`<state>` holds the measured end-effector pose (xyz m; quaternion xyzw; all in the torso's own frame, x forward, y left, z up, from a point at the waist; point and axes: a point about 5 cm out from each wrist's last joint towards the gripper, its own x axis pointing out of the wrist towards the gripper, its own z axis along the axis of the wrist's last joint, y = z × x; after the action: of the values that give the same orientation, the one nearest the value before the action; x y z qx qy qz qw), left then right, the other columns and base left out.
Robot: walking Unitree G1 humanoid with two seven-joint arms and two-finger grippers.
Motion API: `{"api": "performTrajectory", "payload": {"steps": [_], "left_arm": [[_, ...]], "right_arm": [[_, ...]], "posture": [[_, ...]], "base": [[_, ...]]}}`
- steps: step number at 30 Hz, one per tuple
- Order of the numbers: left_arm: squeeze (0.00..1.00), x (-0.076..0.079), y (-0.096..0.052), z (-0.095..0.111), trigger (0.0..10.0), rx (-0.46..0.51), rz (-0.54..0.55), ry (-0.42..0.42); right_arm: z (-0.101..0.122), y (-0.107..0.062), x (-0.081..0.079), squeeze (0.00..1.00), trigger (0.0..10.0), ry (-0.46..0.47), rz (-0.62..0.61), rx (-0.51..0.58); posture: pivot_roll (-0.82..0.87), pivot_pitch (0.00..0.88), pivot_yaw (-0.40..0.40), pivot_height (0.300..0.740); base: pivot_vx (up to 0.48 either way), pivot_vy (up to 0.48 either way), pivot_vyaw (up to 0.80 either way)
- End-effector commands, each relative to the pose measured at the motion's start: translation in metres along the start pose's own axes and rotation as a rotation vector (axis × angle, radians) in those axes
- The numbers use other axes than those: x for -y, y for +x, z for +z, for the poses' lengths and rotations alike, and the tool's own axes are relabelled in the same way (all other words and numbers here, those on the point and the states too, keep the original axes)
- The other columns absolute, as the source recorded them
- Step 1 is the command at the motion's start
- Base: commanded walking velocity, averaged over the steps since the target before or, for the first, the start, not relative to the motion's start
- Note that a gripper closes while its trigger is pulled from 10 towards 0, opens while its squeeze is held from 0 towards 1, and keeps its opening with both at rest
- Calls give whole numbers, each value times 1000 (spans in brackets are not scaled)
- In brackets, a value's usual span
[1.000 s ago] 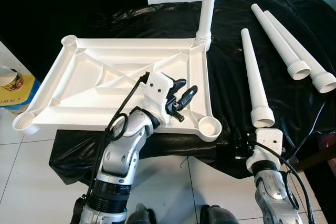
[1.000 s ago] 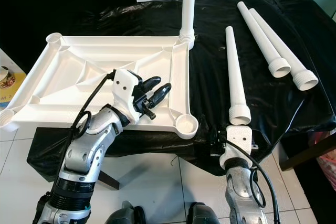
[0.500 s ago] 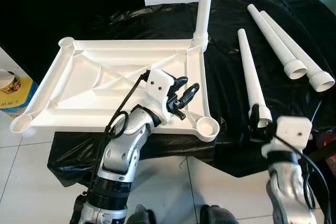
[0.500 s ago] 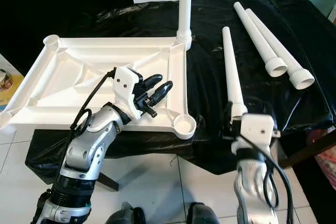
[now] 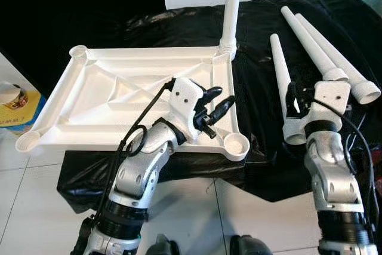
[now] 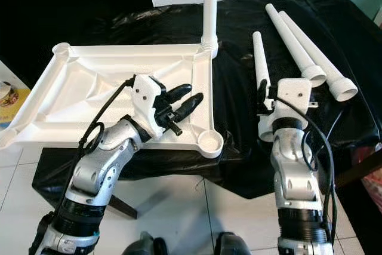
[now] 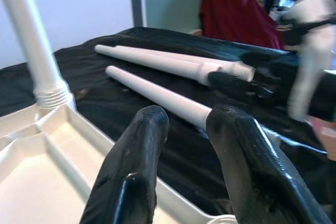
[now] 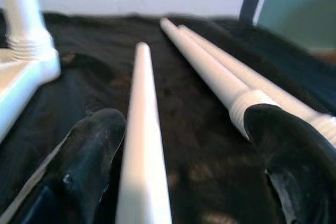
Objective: Building children table
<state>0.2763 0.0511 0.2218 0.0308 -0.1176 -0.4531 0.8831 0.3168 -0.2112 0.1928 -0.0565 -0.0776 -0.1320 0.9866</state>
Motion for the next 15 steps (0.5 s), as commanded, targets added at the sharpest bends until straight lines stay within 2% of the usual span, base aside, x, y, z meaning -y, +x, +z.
{"api": "performTrajectory", "payload": {"steps": [1, 2, 7, 14, 15], "left_arm": [[0, 17, -2, 1, 10000, -17, -284, -7], [0, 19, -3, 1, 10000, -37, -318, -14], [0, 24, -7, 2, 10000, -63, -356, -8], [0, 28, -9, 5, 10000, -54, -354, -36], [0, 31, -10, 6, 10000, -50, -349, -50]], "right_arm": [[-9, 6, 3, 0, 10000, 23, 2, -83], [-8, 12, 4, 0, 10000, 52, 5, -110], [0, 28, 6, 0, 10000, 79, 5, -128], [1, 31, 3, 0, 10000, 107, 3, -177], [0, 32, 1, 0, 10000, 116, 10, -220]], "posture": [[-95, 92, 55, 740], [-96, 97, 53, 740], [-90, 117, 50, 740], [-86, 141, 45, 740], [-84, 152, 41, 740]], "base": [[0, 0, 0], [0, 0, 0], [0, 0, 0], [0, 0, 0], [0, 0, 0]]}}
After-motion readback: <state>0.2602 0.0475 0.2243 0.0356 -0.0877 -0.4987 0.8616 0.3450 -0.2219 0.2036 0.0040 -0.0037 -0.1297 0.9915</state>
